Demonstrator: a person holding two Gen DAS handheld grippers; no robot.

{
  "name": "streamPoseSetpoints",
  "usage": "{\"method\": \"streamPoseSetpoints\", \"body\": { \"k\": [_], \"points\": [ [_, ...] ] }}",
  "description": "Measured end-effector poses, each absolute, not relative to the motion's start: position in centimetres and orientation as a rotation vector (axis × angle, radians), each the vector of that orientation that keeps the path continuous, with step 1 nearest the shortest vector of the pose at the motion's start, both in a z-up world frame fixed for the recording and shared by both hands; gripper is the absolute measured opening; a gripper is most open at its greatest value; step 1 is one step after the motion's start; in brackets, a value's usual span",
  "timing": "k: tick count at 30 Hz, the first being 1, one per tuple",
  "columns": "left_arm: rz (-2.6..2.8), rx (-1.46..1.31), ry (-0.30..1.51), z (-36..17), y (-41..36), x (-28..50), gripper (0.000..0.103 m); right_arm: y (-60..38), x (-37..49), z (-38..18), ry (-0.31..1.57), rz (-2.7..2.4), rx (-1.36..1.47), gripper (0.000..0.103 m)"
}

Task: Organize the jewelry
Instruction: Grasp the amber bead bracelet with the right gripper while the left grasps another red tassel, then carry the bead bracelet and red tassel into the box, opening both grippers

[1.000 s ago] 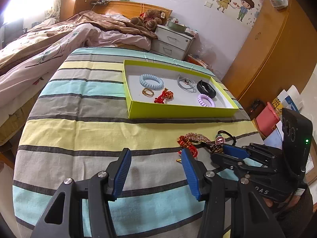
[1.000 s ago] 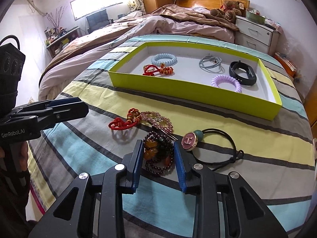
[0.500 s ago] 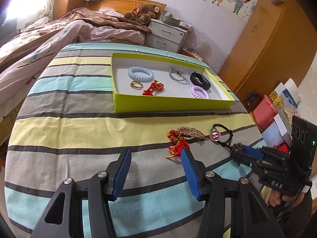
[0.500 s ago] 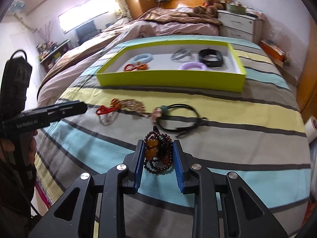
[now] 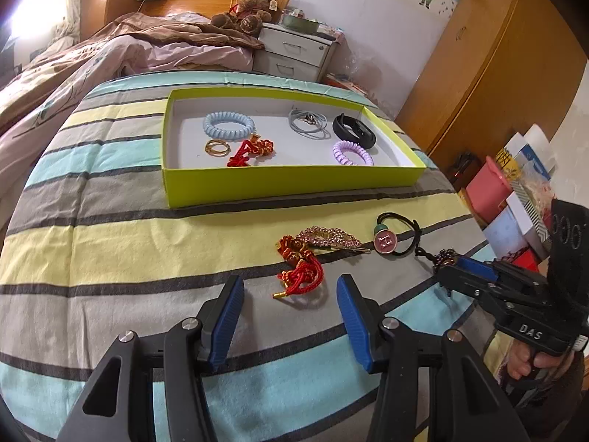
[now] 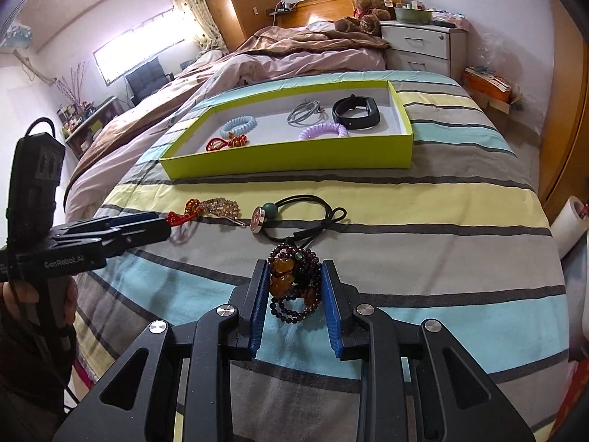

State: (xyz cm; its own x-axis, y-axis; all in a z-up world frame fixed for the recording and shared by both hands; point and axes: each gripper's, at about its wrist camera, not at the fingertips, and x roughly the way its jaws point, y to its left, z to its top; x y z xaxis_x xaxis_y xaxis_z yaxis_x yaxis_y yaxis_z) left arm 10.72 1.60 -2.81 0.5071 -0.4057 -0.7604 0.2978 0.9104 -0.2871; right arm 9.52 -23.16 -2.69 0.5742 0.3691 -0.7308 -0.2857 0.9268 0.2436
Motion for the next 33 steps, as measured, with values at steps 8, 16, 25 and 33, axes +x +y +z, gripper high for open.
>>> {"method": "streamPoseSetpoints", "body": {
  "k": [8, 16, 25, 33],
  "points": [
    [-0.406, -0.100, 0.948, -3.0, 0.8, 11.3, 0.052, -23.2, 9.4, -2.6, 0.872, 0.398, 0.110, 0.029],
    [-0.370, -0.038, 0.943, -3.1, -0.1, 11.7, 0.052, -23.1, 9.5, -2.8, 0.871, 0.408, 0.114, 0.029],
    [-0.329, 0.030, 0.931, -3.2, -0.9, 11.9, 0.046, -23.1, 9.5, -2.8, 0.871, 0.406, 0.116, 0.029],
    [-0.305, 0.044, 0.931, -3.1, -0.5, 11.7, 0.028, -23.1, 9.4, -2.8, 0.869, 0.411, 0.116, 0.029]
  ]
}}
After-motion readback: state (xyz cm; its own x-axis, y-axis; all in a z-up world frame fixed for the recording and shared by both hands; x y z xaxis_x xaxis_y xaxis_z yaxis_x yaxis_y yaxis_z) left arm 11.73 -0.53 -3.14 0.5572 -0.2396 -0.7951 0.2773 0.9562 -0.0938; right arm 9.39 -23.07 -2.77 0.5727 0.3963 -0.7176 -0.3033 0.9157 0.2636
